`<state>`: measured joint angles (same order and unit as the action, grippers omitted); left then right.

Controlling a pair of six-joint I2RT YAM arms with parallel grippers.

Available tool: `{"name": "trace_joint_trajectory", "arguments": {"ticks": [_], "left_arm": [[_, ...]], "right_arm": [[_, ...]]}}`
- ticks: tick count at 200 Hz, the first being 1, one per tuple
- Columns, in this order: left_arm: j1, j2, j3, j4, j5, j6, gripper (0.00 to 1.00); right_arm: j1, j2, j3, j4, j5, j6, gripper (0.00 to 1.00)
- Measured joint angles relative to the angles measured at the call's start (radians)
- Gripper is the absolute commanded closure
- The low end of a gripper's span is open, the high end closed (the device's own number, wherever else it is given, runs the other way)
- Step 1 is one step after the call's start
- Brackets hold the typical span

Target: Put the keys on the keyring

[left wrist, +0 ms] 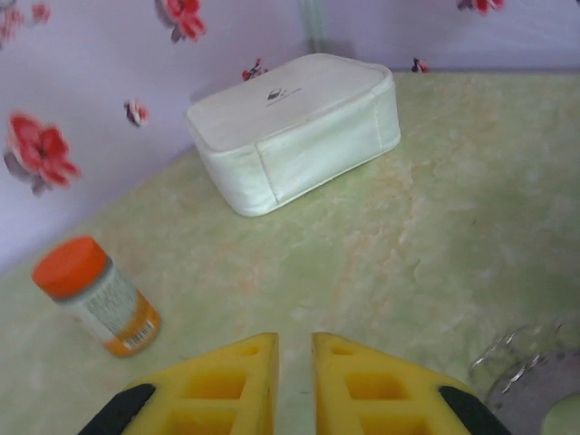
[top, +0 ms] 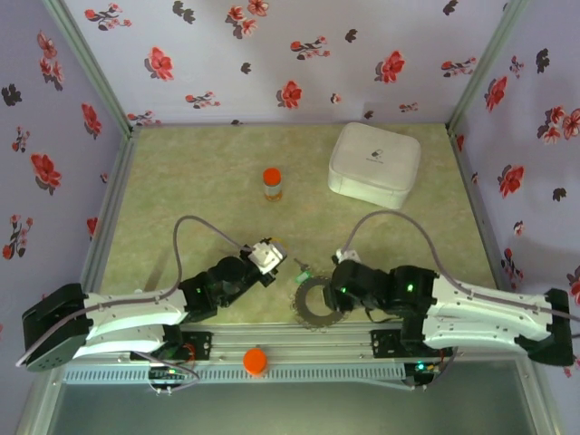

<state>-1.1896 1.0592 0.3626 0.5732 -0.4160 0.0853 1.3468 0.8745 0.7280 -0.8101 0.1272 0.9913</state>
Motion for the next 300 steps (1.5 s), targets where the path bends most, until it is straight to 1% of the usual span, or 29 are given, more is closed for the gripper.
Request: {"name": "trace_joint_trajectory", "arguments": {"ticks": [18,34,59,84,115,167,234,268,274,284,289,300], "left_arm": [[0.002,0.000,0.036,-0.056,-0.022,-0.137,0.82],[0.002,0.000,0.057,-0.089,-0.046,-0.231,0.82],[0.005,0.000,0.060,-0.124,-0.068,-0.334,0.79],[0.005,0.000,0.060,-0.149,-0.075,-0.395,0.78],[0.005,0.005,0.060,-0.154,-0.075,-0.428,0.78],[0.006,0.023,0.060,-0.165,-0.074,-0.439,0.78],[0.006,0.036,0.065,-0.167,-0.074,-0.450,0.79],[0.006,0.035,0.065,-0.166,-0.074,-0.458,0.82],[0.006,0.034,0.065,-0.166,-0.074,-0.459,0.82],[0.006,0.032,0.065,-0.166,-0.074,-0.462,0.82],[0.006,0.031,0.065,-0.166,-0.074,-0.462,0.82],[0.006,0.027,0.065,-0.166,-0.074,-0.464,0.83]], "right_arm": [[0.117,0.054,-0.031,0.021,-0.011,0.119,0.63],[0.175,0.105,-0.079,0.080,-0.029,0.199,0.64],[0.191,0.150,-0.175,0.196,-0.053,0.282,0.66],[0.192,0.169,-0.242,0.274,-0.069,0.332,0.67],[0.188,0.143,-0.289,0.313,-0.067,0.364,0.67],[0.163,0.109,-0.328,0.347,-0.067,0.371,0.69],[0.150,0.203,-0.323,0.402,-0.067,0.355,0.72],[0.136,0.216,-0.315,0.392,-0.070,0.347,0.77],[0.132,0.216,-0.314,0.390,-0.074,0.344,0.81],[0.126,0.220,-0.310,0.383,-0.076,0.335,0.84],[0.122,0.221,-0.309,0.381,-0.079,0.334,0.87],[0.116,0.220,-0.306,0.384,-0.077,0.328,0.91]]}}
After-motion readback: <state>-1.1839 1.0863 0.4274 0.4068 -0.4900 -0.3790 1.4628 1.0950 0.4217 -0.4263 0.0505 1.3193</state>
